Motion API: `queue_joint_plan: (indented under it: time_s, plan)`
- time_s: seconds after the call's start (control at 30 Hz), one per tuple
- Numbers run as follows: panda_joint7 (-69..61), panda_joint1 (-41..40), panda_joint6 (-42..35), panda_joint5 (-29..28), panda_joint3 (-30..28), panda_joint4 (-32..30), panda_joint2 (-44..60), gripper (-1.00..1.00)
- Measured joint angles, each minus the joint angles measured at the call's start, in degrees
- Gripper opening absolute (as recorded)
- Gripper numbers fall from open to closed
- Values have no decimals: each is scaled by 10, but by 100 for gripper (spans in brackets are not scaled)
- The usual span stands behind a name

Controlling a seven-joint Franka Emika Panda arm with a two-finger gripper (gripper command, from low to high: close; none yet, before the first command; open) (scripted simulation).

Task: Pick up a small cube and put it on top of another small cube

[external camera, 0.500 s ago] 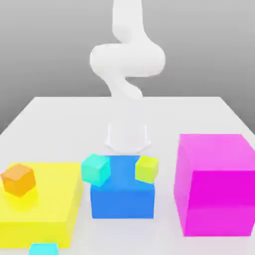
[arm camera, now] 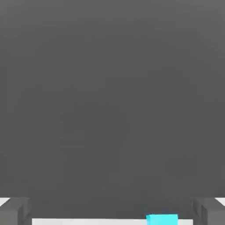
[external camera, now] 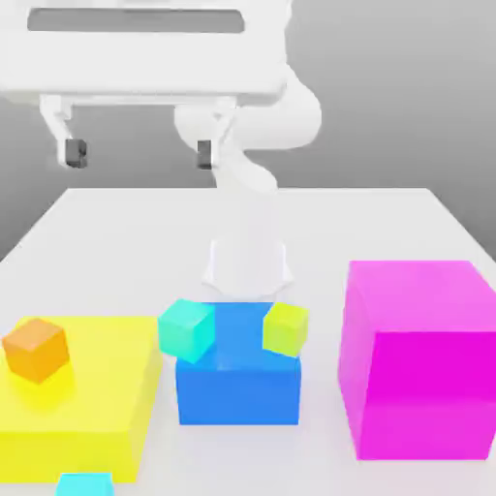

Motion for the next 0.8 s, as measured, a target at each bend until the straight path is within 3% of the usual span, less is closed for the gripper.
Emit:
queue_joint_plan:
  time_s: [0.5,0.63,0.67,0.8]
  plan:
    - [-127,-69,74,49,-14,31,313,0]
    - [-144,-88,129,65,4,47,396,0]
    - [-147,-91,140,69,8,50,410,-100]
    - [-147,-91,139,69,8,50,410,-100]
